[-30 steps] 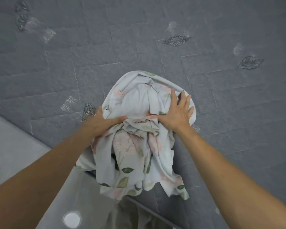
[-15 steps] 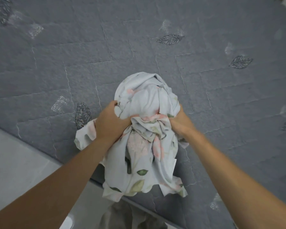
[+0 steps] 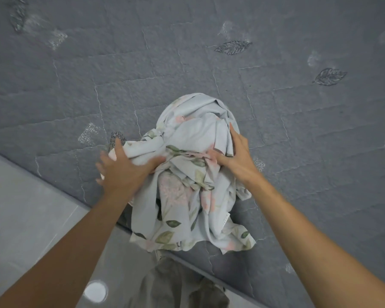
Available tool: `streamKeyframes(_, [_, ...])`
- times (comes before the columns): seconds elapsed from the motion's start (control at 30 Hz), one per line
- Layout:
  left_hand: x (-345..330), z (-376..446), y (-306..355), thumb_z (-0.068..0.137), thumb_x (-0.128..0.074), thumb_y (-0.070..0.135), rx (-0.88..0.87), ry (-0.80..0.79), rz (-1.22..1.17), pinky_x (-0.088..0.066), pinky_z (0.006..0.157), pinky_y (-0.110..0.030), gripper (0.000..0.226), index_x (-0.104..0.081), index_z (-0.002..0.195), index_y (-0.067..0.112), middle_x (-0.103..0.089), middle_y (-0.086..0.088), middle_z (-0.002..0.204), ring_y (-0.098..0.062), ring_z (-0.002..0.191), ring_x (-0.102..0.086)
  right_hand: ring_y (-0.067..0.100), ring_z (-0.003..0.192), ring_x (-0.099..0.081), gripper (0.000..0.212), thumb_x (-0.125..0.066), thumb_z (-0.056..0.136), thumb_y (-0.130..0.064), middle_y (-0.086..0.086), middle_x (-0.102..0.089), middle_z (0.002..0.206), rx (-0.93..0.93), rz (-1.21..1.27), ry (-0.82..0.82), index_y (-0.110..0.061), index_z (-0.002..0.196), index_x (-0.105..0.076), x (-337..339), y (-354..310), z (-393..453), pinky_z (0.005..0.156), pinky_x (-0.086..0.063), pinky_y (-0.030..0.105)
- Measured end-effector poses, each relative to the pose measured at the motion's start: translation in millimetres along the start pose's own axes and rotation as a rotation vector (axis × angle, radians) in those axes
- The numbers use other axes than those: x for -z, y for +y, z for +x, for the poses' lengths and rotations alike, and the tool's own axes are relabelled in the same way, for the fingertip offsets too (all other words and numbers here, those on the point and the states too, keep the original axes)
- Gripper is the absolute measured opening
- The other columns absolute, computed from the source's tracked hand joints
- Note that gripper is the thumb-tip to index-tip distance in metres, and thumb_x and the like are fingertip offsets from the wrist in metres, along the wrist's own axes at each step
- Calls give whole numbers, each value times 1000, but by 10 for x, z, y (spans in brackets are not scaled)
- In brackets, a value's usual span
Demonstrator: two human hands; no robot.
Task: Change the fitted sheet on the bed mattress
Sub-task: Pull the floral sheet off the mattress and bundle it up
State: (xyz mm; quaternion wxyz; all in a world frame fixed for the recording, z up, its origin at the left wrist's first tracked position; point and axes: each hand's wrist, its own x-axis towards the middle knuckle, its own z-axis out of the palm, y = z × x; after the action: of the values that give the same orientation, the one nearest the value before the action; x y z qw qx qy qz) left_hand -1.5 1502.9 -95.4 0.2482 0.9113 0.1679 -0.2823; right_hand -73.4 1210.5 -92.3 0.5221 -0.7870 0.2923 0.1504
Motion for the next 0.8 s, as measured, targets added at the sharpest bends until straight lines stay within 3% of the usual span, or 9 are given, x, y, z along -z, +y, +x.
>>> streamKeyframes(0.13, [-105, 0, 97, 48, -77, 94, 126, -158, -245, -30, 120, -60, 152, -3, 166, 32, -20, -17, 170, -41, 153, -27, 27, 162, -3, 154, -86, 40, -89, -8, 6, 172, -64, -146, -66, -66, 153, 16, -91, -116, -46, 127, -18, 63])
streamKeyframes(0.2, [-162, -62, 219, 50, -74, 91, 38, -171, -324, -35, 118, -57, 147, -8, 166, 31, -30, -13, 167, -40, 149, -35, 32, 162, 3, 157, -89, 43, -83, -4, 12, 172, -35, -237, -41, -65, 151, 24, -183, -95, -77, 127, -15, 63])
streamKeyframes(0.3, [-219, -287, 408, 48, -72, 94, -135, -138, -332, -36, 118, -57, 145, -2, 164, 42, -28, -19, 166, -43, 148, -36, 42, 154, -12, 147, -73, 54, -85, 4, 7, 171, 72, -428, 47, -51, 158, 25, -311, -1, -137, 120, -29, 63])
streamKeyframes(0.37, [-281, -466, 452, 52, -76, 92, -280, -133, -250, -34, 117, -56, 145, 10, 161, 51, -23, -29, 163, -46, 149, -32, 44, 142, -24, 134, -63, 65, -78, 11, 4, 169, 131, -590, 94, -40, 162, 22, -401, 83, -169, 109, -41, 62])
streamKeyframes(0.47, [-397, -535, 323, 54, -67, 98, -497, -39, -25, -44, 106, -58, 140, 10, 161, 53, -42, -33, 140, -47, 128, -46, 44, 135, -28, 131, -71, 75, -64, 13, 3, 168, 153, -682, 96, -33, 164, 21, -465, 141, -193, 99, -47, 62])
streamKeyframes(0.53, [-426, -447, 191, 58, -66, 95, -614, 10, 111, -52, 92, -55, 133, 4, 162, 52, -48, -25, 119, -41, 106, -52, 44, 140, -27, 132, -66, 71, -78, 12, 2, 169, 187, -684, 78, -35, 164, 18, -392, 180, -196, 105, -44, 61])
streamKeyframes(0.63, [-378, -330, 90, 59, -64, 95, -673, 20, 242, -53, 82, -52, 131, 5, 162, 53, -50, -21, 114, -37, 98, -53, 35, 157, -13, 146, -83, 60, -76, 3, 2, 171, 190, -597, -22, -47, 161, 19, -156, 260, -217, 117, -34, 64])
streamKeyframes(0.73, [-332, -276, 91, 54, -52, 106, -650, 126, 358, -50, 89, -54, 140, 4, 165, 43, -57, -24, 121, -40, 109, -57, 29, 162, -4, 153, -82, 52, -83, -4, 7, 174, 166, -565, 16, -51, 159, 22, -72, 301, -246, 120, -23, 72])
streamKeyframes(0.8, [-302, -271, 116, 50, -54, 108, -575, 204, 354, -41, 106, -64, 151, 5, 167, 33, -55, -27, 137, -43, 133, -48, 32, 162, 7, 157, -81, 50, -88, -4, 16, 175, 110, -535, 61, -50, 158, 27, -117, 289, -211, 124, -4, 72])
